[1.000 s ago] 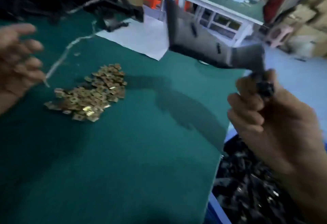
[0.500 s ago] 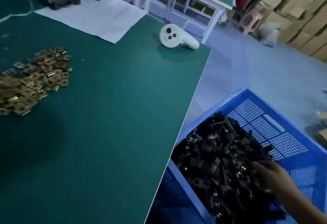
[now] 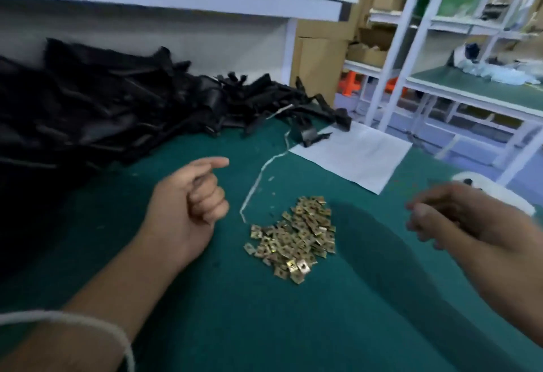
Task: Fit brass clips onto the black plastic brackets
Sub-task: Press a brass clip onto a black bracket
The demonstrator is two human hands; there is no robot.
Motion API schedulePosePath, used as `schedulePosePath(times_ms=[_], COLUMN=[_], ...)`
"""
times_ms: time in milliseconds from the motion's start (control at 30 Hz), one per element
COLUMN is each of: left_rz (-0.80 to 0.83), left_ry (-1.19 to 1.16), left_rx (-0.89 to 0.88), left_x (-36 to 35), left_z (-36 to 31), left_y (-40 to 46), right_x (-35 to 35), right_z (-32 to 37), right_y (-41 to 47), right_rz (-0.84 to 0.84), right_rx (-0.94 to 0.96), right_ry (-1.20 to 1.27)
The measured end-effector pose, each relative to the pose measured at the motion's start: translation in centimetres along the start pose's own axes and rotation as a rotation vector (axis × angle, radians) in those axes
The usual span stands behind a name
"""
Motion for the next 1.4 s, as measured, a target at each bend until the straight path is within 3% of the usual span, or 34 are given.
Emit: schedulePosePath(times_ms=[100, 233, 467, 600, 733, 800, 900, 1033, 1100, 1233, 1400], left_rz=[-0.176, -0.227, -0.167, -0.161, -0.176, -0.188, -0.184, -0.187, -0.236, -0.16, -0.005], left_ry=[0.106, 0.107, 0.128, 0.122, 0.122, 0.122, 0.124, 0.086, 0.078, 0.074, 0.139], left_rx=[-0.144, -0.185, -0.174, -0.154, -0.13, -0.121, -0.127, -0.131, -0.092, -0.037, 0.007], left_x=[0.1, 0.6, 0.2, 0.1, 0.4, 0.4, 0.4, 0.9, 1.1, 0.3, -0.3], left_z=[-1.4, -1.7, -1.6, -1.7, -1.7, -1.8, -1.9, -1.7, -1.5, -1.3, -1.3], left_y=[-0.8, -1.4, -1.5, -1.4, -1.4, -1.2, -1.2, -0.7, -0.4, -0.4, -0.7], right_x=[-7.3, -16.5, -26.5, -29.9, -31.7, -31.8, -30.1, -26.1, -23.2, -19.1, -19.3], right_z=[5.4, 8.7, 8.3, 8.2, 7.9, 7.6, 7.8, 9.6, 10.5, 11.4, 11.6], right_y=[6.1, 12.6, 23.5, 25.6, 25.8, 25.3, 24.3, 21.7, 19.8, 14.5, 9.5], right_rz=[0.201, 0.389, 0.328, 0.267, 0.165, 0.168, 0.154, 0.109, 0.055, 0.038, 0.226], right_rx=[0.131, 0.193, -0.026, -0.148, -0.39, -0.394, -0.294, -0.267, -0.155, 0.17, 0.679], right_ry=[0.046, 0.045, -0.02, 0.188, 0.541, 0.591, 0.498, 0.86, 0.889, 0.607, 0.132])
Point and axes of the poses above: each hand's wrist, its own y-axis towards the middle knuckle, its own x-axis out of the back of the hand, z = x × y, the point moved 5 cm from there along y, towards the middle knuckle, and after that the axes turned 11 degrees about x, right-handed, at the moved point
